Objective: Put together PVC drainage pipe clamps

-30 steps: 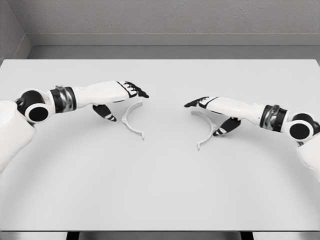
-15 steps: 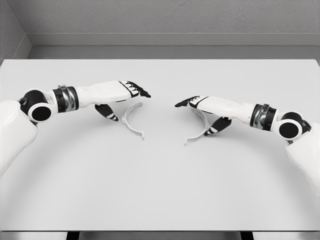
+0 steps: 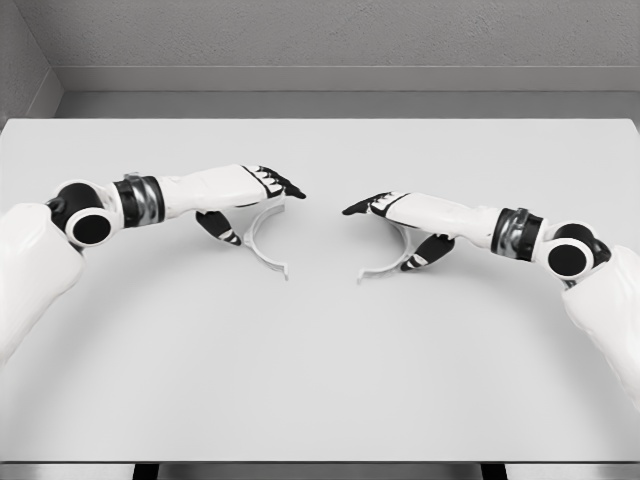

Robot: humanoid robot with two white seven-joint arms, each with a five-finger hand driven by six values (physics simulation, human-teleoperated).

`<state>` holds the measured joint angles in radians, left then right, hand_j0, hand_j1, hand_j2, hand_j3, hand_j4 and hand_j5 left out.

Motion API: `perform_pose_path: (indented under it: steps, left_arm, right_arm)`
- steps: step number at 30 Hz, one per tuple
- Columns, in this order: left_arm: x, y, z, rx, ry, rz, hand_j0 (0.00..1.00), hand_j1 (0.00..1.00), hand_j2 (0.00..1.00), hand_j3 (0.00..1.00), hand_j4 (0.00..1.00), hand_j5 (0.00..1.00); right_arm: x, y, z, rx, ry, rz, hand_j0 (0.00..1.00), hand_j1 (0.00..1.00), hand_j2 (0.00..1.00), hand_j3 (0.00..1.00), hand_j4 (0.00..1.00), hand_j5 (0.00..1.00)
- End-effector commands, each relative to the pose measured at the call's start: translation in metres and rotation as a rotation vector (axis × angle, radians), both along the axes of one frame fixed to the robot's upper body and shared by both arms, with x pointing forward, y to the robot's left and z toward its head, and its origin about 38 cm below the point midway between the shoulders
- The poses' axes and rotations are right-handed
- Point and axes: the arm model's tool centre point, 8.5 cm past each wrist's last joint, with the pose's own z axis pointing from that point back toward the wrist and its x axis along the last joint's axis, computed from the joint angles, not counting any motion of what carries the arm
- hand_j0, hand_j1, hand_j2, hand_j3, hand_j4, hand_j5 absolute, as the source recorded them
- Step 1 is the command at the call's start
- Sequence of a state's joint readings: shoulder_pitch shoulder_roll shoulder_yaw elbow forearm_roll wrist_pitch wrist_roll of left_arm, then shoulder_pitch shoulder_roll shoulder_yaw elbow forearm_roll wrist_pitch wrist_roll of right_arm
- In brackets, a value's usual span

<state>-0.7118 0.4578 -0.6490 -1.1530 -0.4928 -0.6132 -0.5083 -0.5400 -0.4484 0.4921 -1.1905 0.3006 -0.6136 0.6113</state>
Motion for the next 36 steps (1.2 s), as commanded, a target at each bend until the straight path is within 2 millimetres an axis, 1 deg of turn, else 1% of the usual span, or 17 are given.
perform_pose_path:
  steps: [1, 2, 3, 5, 7, 9, 13, 21, 25, 32, 36]
  left_arm:
    - [0.000, -0.002, -0.001, -0.010, 0.006, 0.002, 1.00, 1.00, 1.00, 1.00, 1.00, 1.00]
    - [0.000, -0.004, -0.001, -0.012, 0.007, -0.001, 1.00, 1.00, 1.00, 1.00, 1.00, 1.00]
    - [0.000, -0.006, -0.001, -0.015, 0.006, -0.004, 1.00, 1.00, 1.00, 1.00, 1.00, 1.00]
    - [0.001, -0.006, 0.000, -0.016, 0.005, -0.003, 1.00, 1.00, 1.00, 1.00, 1.00, 1.00]
    - [0.001, -0.007, 0.000, -0.017, 0.005, -0.004, 1.00, 1.00, 1.00, 1.00, 1.00, 1.00]
    - [0.001, -0.007, 0.001, -0.017, 0.002, -0.004, 1.00, 1.00, 1.00, 1.00, 1.00, 1.00]
    - [0.001, -0.005, -0.004, -0.011, 0.015, 0.001, 1.00, 1.00, 1.00, 1.00, 1.00, 1.00]
    - [0.001, -0.008, -0.004, -0.011, 0.012, -0.004, 1.00, 1.00, 1.00, 1.00, 1.00, 1.00]
    - [0.002, -0.002, -0.003, 0.004, 0.004, 0.008, 1.00, 1.00, 1.00, 1.00, 1.00, 1.00]
    - [0.002, -0.001, -0.004, 0.008, 0.007, 0.007, 1.00, 1.00, 1.00, 1.00, 1.00, 1.00]
    - [0.001, -0.007, -0.006, 0.007, 0.009, -0.004, 1.00, 1.00, 1.00, 1.00, 1.00, 1.00]
  right_arm:
    - [0.000, -0.002, 0.003, 0.006, -0.003, -0.004, 1.00, 1.00, 1.00, 1.00, 1.00, 1.00]
    - [-0.001, -0.004, 0.001, 0.002, 0.001, -0.007, 1.00, 1.00, 1.00, 1.00, 1.00, 1.00]
    - [-0.002, -0.011, 0.002, -0.009, -0.003, -0.013, 1.00, 1.00, 1.00, 1.00, 1.00, 1.00]
    - [-0.011, -0.016, 0.005, -0.013, -0.014, -0.005, 1.00, 1.00, 1.00, 1.00, 1.00, 1.00]
    - [-0.009, -0.020, 0.008, -0.007, -0.022, -0.019, 1.00, 1.00, 1.00, 1.00, 1.00, 1.00]
    - [-0.009, -0.030, 0.010, -0.019, -0.025, -0.033, 1.00, 1.00, 1.00, 1.00, 1.00, 1.00]
    - [-0.004, -0.033, 0.016, -0.013, -0.036, -0.044, 1.00, 1.00, 1.00, 1.00, 1.00, 1.00]
    - [-0.002, -0.028, 0.015, -0.014, -0.040, -0.041, 1.00, 1.00, 1.00, 1.00, 1.00, 1.00]
    - [0.000, -0.029, 0.015, -0.017, -0.037, -0.045, 1.00, 1.00, 1.00, 1.00, 1.00, 1.00]
    - [0.001, -0.011, 0.013, -0.001, -0.041, -0.023, 1.00, 1.00, 1.00, 1.00, 1.00, 1.00]
    - [0.002, -0.010, 0.015, 0.002, -0.044, -0.021, 1.00, 1.00, 1.00, 1.00, 1.00, 1.00]
